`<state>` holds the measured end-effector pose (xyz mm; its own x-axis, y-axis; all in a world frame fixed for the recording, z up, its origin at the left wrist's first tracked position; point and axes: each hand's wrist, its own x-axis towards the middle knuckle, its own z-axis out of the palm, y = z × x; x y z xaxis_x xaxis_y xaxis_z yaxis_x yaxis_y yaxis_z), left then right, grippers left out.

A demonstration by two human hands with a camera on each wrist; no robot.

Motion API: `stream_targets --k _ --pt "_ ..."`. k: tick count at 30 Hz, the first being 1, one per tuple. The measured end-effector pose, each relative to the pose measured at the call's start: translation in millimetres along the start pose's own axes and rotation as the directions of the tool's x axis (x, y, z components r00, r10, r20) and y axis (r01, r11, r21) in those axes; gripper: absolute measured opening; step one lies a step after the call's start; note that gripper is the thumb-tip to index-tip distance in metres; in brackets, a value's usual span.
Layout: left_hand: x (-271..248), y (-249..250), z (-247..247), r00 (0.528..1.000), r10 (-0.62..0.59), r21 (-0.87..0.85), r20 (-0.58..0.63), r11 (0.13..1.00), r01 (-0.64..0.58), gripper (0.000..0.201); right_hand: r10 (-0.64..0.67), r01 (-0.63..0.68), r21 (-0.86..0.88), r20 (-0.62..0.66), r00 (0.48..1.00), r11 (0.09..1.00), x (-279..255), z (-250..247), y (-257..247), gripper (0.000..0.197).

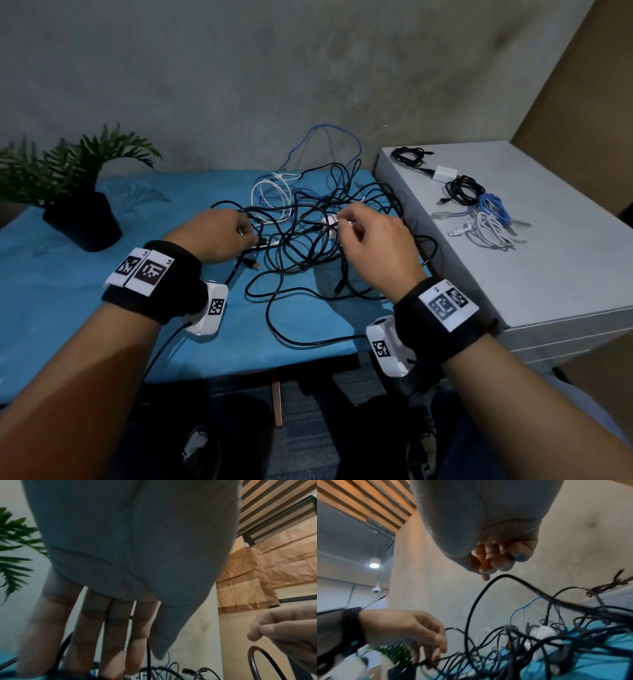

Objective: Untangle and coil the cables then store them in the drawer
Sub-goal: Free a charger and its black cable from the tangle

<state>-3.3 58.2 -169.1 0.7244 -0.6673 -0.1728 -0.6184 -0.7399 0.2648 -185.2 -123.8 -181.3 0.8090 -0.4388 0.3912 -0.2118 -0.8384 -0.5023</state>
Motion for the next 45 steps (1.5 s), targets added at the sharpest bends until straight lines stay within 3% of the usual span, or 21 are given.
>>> stream_targets --k 3,5,8,13,17,25,29,32,35,37,40,42,45 --pt "-3 6 -7 0.994 0.035 -0.046 -0.105 0.998 -0.04 0.021 0.09 -0.087 0.024 -0.135 0.987 0.996 18 -14 18 0.019" --pt "-4 12 -10 0.993 0.055 -0.084 -0.109 0.994 -0.064 0.023 0.162 -0.157 0.049 -0.136 0.977 0.986 34 -24 36 0.018" --pt "-3 20 -7 0.994 0.098 -0.1 -0.05 0.99 -0.103 0.027 0.242 -0.249 0.081 0.087 0.966 0.965 52 -22 66 0.019" --pt "-2 28 3 0.991 0.126 -0.088 0.036 0.989 -0.122 0.026 0.165 -0.216 0.095 0.38 0.91 0.972 61 12 78 0.026" --pt "0 29 7 0.99 0.12 -0.071 0.077 0.991 -0.115 0.028 0.088 -0.146 0.092 0.457 0.885 0.985 66 31 71 0.037" --pt "3 37 10 0.991 0.134 -0.044 0.027 0.99 -0.133 0.028 0.138 -0.133 -0.049 0.548 0.825 0.99 75 44 70 0.061" --pt "-2 53 12 0.96 0.163 -0.109 -0.229 0.975 -0.191 0.025 0.171 -0.153 -0.078 0.526 0.833 0.985 76 44 71 0.058" --pt "-8 71 17 0.899 0.298 -0.191 -0.322 0.909 -0.37 0.026 0.221 -0.197 -0.1 0.491 0.842 0.975 75 44 72 0.05" --pt "-9 84 27 0.844 0.471 -0.188 -0.257 0.832 -0.522 0.036 0.193 -0.148 -0.13 0.486 0.852 0.98 74 44 73 0.039" --pt "-8 88 34 0.84 0.523 -0.145 -0.144 0.828 -0.541 0.047 0.162 -0.112 -0.133 0.477 0.864 0.985 73 42 72 0.032" --pt "-7 91 38 0.89 0.457 -0.096 -0.004 0.885 -0.455 0.057 0.16 -0.138 -0.081 0.469 0.868 0.987 71 40 70 0.036" --pt "-3 89 40 0.902 0.431 -0.083 0.001 0.899 -0.43 0.051 0.147 -0.159 -0.009 0.427 0.892 0.987 71 38 70 0.034" --pt "0 84 41 0.913 0.408 -0.06 0.001 0.911 -0.407 0.036 0.164 -0.214 0.181 0.257 0.952 0.96 76 26 67 0.03"
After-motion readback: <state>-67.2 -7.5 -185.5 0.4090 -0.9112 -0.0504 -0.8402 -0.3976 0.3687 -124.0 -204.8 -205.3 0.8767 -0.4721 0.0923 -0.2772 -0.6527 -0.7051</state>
